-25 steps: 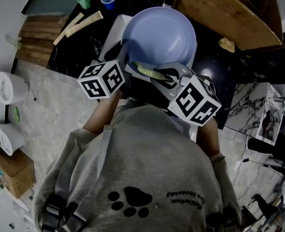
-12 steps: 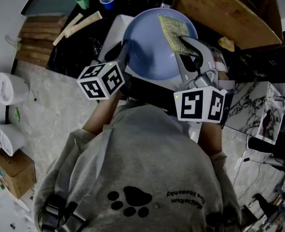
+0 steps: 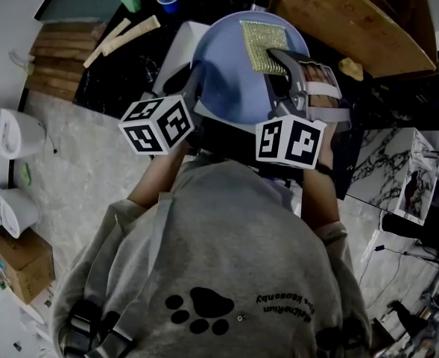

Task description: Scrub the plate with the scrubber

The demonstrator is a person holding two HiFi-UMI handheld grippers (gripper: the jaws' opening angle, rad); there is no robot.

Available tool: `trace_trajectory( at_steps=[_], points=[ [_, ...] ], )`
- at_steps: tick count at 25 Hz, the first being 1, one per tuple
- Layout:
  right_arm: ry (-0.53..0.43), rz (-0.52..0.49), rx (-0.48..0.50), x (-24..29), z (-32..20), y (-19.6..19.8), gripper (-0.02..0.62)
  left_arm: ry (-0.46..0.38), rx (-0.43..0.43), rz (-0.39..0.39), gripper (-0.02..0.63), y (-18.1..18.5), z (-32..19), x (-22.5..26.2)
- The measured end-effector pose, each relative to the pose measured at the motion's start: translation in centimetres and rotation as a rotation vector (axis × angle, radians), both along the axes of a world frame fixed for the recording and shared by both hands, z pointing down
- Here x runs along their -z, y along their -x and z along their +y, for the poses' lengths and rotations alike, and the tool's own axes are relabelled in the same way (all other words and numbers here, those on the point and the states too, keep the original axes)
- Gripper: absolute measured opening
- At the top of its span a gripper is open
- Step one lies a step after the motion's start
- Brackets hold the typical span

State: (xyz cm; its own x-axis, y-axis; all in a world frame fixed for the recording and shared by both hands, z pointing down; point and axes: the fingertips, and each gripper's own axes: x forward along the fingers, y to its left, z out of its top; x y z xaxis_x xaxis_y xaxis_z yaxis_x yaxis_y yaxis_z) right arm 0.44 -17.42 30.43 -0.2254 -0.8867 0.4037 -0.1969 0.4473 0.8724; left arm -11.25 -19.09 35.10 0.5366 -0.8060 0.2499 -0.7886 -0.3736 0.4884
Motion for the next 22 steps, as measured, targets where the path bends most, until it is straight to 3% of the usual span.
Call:
trace_trajectory(
  at_steps=[12,22],
  points=[
    [0.084,0.031,0.028,-3.6,-0.3,0.7,0.072,0.005,0.022,0.029,0.025,0.4,-0.1,0.2],
    [0.294,-0.010,0.076,-7.8,3.9,2.2,0.072,0.035,0.059,0.049,0.029,1.4,-0.5,-0.8]
  ],
)
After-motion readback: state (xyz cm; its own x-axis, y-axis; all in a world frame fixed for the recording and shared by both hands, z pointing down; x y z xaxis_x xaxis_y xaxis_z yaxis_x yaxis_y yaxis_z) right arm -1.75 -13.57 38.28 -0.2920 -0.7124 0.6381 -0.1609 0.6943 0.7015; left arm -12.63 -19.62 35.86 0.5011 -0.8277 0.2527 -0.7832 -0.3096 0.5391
